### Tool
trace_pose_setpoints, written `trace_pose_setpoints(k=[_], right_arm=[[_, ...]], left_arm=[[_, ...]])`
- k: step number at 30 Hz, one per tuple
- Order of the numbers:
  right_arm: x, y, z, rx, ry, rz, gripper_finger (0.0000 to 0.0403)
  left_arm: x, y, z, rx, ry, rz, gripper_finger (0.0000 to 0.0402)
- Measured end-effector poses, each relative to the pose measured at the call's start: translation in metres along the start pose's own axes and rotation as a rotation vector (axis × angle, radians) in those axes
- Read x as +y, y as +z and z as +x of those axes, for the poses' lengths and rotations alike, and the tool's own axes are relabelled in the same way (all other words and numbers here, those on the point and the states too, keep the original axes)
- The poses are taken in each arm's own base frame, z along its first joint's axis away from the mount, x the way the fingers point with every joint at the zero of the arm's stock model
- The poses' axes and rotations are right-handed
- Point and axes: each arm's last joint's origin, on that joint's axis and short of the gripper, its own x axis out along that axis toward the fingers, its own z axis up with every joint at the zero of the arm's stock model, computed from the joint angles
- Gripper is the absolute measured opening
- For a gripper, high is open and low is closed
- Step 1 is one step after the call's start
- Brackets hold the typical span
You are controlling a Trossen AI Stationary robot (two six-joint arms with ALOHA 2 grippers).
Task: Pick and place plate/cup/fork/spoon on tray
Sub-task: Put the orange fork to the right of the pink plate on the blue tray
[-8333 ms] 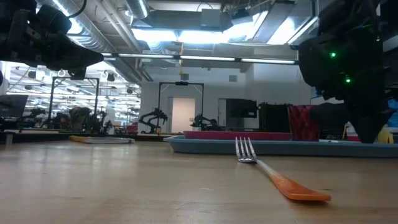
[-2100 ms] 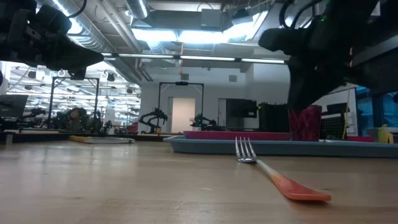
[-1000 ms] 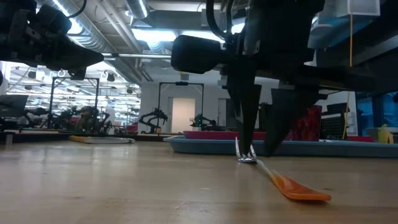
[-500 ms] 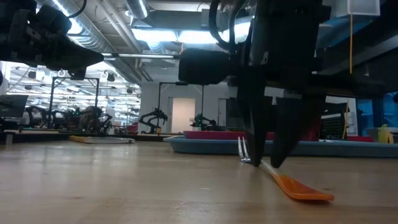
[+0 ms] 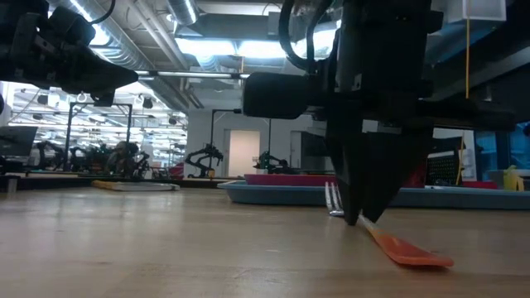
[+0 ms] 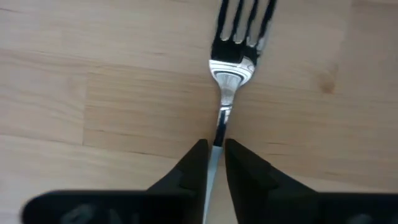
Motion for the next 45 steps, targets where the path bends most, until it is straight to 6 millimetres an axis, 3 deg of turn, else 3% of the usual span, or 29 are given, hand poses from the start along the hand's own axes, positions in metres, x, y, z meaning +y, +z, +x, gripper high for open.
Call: trace_pose_setpoints(k=[6, 12, 21, 25, 32, 36, 41, 45], right_arm=[[-0.002, 0.001, 0.000, -0.005, -0.023, -0.004, 0.0014], [-0.009, 0.004, -0.004, -0.017, -0.086, -0.013, 0.0013], [-0.016, 0.011, -0.056, -0.104, -0.190, 0.003, 0.0006], [-0.025, 0.011, -0.065, -0.137, -0.246, 0.045, 0.0006], [-0.058, 0.025, -0.076, -0.139, -0.260, 0.063, 0.0004], [-0.082, 0.044, -0.082, -0.152, -0.240, 0.071, 0.0004], [-0.116, 0.073, -0.068, -0.140, -0.172, 0.092, 0.0005], [-0.144, 0.098, -0.046, -0.109, -0.121, 0.104, 0.0006]], left_arm=[[0.000, 0.000, 0.000, 0.000, 0.000, 0.000, 0.0000], [0.000, 0.000, 0.000, 0.000, 0.000, 0.000, 0.0000], [0.000, 0.000, 0.000, 0.000, 0.000, 0.000, 0.0000], [0.000, 0.000, 0.000, 0.000, 0.000, 0.000, 0.0000], [0.000, 0.000, 0.000, 0.000, 0.000, 0.000, 0.0000], [0.000, 0.000, 0.000, 0.000, 0.000, 0.000, 0.0000], [0.000, 0.000, 0.000, -0.001, 0.000, 0.000, 0.0000], [0.000, 0.000, 0.000, 0.000, -0.001, 0.000, 0.0000]])
